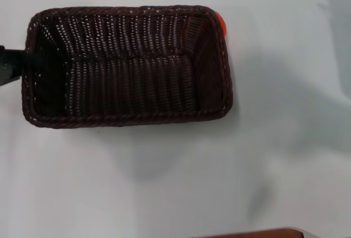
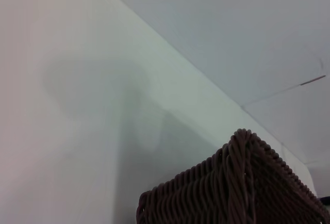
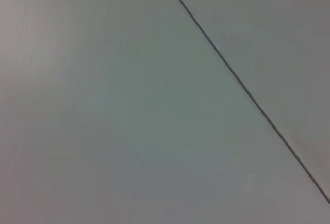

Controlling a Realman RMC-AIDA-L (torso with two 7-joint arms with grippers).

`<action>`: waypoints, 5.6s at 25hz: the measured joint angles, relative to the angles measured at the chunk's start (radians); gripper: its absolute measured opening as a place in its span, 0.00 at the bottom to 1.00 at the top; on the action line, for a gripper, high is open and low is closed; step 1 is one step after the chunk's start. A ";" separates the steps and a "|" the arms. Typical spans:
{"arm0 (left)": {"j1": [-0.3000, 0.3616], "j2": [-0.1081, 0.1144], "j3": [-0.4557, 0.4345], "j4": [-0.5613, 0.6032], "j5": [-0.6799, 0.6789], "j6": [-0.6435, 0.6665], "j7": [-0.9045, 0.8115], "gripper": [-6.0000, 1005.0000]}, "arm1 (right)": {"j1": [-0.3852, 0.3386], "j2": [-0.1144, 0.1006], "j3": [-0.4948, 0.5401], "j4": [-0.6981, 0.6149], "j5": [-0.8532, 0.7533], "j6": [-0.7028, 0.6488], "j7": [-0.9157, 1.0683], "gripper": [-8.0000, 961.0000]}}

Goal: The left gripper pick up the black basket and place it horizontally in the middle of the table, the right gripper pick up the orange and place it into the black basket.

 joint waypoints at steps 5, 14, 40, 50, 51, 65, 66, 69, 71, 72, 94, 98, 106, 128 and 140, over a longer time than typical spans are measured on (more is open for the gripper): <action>0.000 0.002 0.000 0.012 0.004 -0.004 0.004 0.19 | 0.000 0.000 -0.001 0.000 0.000 -0.001 0.000 0.83; 0.004 0.024 -0.003 0.047 -0.001 0.003 0.009 0.39 | 0.003 0.000 -0.018 0.000 -0.007 -0.003 0.000 0.83; 0.072 0.000 -0.198 0.320 -0.663 0.007 1.020 0.69 | 0.172 -0.301 -0.393 0.588 -1.534 -0.141 1.637 0.84; 0.078 -0.003 -0.195 0.384 -0.689 -0.020 1.094 0.90 | 0.321 -0.253 -0.326 0.580 -1.834 -0.012 1.854 0.98; 0.078 -0.003 -0.195 0.389 -0.689 -0.023 1.102 0.92 | 0.331 -0.250 -0.326 0.566 -1.838 -0.013 1.879 0.98; 0.083 -0.004 -0.171 0.417 -0.688 -0.028 1.129 0.92 | 0.423 -0.200 -0.332 0.439 -1.947 -0.013 2.028 0.99; 0.083 -0.004 -0.171 0.418 -0.686 -0.028 1.129 0.92 | 0.426 -0.196 -0.332 0.432 -1.954 -0.014 2.032 0.99; 0.084 -0.004 -0.169 0.419 -0.684 -0.031 1.129 0.92 | 0.431 -0.188 -0.329 0.417 -1.959 -0.029 2.036 0.98; 0.085 -0.004 -0.169 0.422 -0.684 -0.033 1.129 0.92 | 0.434 -0.184 -0.327 0.408 -1.959 -0.042 2.036 0.98; 0.086 -0.004 -0.170 0.425 -0.684 -0.035 1.129 0.92 | 0.435 -0.182 -0.326 0.405 -1.958 -0.048 2.036 0.98; 0.092 -0.002 -0.170 0.450 -0.681 -0.030 1.144 0.92 | 0.449 -0.129 -0.341 0.342 -1.960 -0.207 2.024 0.97; 0.092 -0.001 -0.169 0.458 -0.683 -0.029 1.144 0.92 | 0.451 -0.119 -0.366 0.336 -1.961 -0.233 2.024 0.85; 0.095 0.000 -0.171 0.459 -0.686 -0.027 1.144 0.92 | 0.462 -0.112 -0.398 0.322 -1.962 -0.258 2.023 0.52; 0.100 -0.001 -0.181 0.507 -0.693 -0.022 1.236 0.92 | 0.178 -0.011 -0.277 0.534 -1.123 -0.099 1.180 0.11; 0.091 -0.001 -0.174 0.526 -0.716 -0.017 1.237 0.92 | 0.179 -0.019 -0.432 0.436 -1.005 0.309 0.764 0.16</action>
